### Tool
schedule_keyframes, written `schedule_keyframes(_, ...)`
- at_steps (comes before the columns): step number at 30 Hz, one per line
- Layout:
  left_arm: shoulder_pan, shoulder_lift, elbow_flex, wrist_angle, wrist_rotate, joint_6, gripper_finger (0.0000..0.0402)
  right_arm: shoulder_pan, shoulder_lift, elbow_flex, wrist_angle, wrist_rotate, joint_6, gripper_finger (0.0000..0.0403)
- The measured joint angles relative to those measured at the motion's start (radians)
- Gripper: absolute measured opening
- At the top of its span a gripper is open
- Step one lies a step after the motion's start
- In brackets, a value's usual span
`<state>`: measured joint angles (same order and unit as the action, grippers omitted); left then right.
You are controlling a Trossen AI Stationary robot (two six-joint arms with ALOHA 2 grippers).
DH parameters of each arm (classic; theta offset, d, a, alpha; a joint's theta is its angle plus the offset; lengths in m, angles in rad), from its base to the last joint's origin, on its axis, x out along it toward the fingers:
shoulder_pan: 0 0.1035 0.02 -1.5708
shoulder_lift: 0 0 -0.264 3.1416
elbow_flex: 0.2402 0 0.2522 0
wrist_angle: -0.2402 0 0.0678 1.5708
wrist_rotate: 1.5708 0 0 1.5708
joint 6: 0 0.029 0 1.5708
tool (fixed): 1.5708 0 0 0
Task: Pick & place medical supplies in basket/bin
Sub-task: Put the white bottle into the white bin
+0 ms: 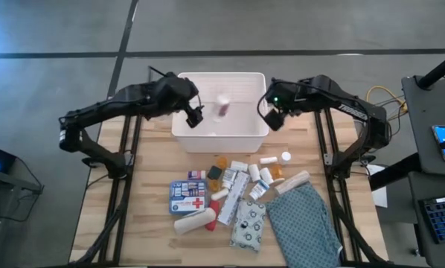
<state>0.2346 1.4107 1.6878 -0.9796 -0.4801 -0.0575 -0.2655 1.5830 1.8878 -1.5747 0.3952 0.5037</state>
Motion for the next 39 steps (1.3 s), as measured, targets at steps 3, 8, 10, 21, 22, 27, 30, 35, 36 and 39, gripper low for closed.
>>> schedule_keyframes(3, -0.061, -0.019, 0.064, -0.078, 0.001, -0.067, 0.0351, 0.022, -0.026, -0.11, 0.027, -0.128, 0.054, 0.0329)
schedule_keyframes(8, -0.185, -0.081, 0.053, -0.12, 0.003, -0.187, 0.0352, 0.062, -0.037, -0.341, -0.006, -0.189, 0.153, 0.0329)
schedule_keyframes(10, -0.233, -0.106, 0.023, -0.125, 0.002, -0.238, 0.0352, 0.08, -0.042, -0.443, 0.016, -0.195, 0.192, 0.0329)
schedule_keyframes(21, -0.355, -0.212, -0.192, -0.124, -0.051, -0.452, 0.0352, 0.141, -0.105, -0.858, 0.338, -0.282, 0.261, 0.0329)
schedule_keyframes(22, -0.354, -0.219, -0.206, -0.124, -0.05, -0.464, 0.0352, 0.142, -0.106, -0.878, 0.367, -0.291, 0.269, 0.0329)
schedule_keyframes(27, -0.354, -0.242, -0.237, -0.121, -0.052, -0.485, 0.0352, 0.141, -0.113, -0.957, 0.492, -0.315, 0.287, 0.0329)
schedule_keyframes(30, -0.354, -0.245, -0.235, -0.12, -0.052, -0.48, 0.0352, 0.141, -0.11, -0.998, 0.579, -0.317, 0.305, 0.0328)
schedule_keyframes(35, -0.353, -0.25, -0.235, -0.12, -0.061, -0.477, 0.0352, 0.141, -0.11, -1.045, 0.626, -0.291, 0.343, 0.0312)
schedule_keyframes(36, -0.353, -0.25, -0.235, -0.12, -0.068, -0.476, 0.0352, 0.141, -0.11, -1.05, 0.625, -0.291, 0.347, 0.0303)
schedule_keyframes(39, -0.353, -0.251, -0.235, -0.12, -0.075, -0.476, 0.0352, 0.141, -0.11, -1.054, 0.625, -0.277, 0.355, 0.026)
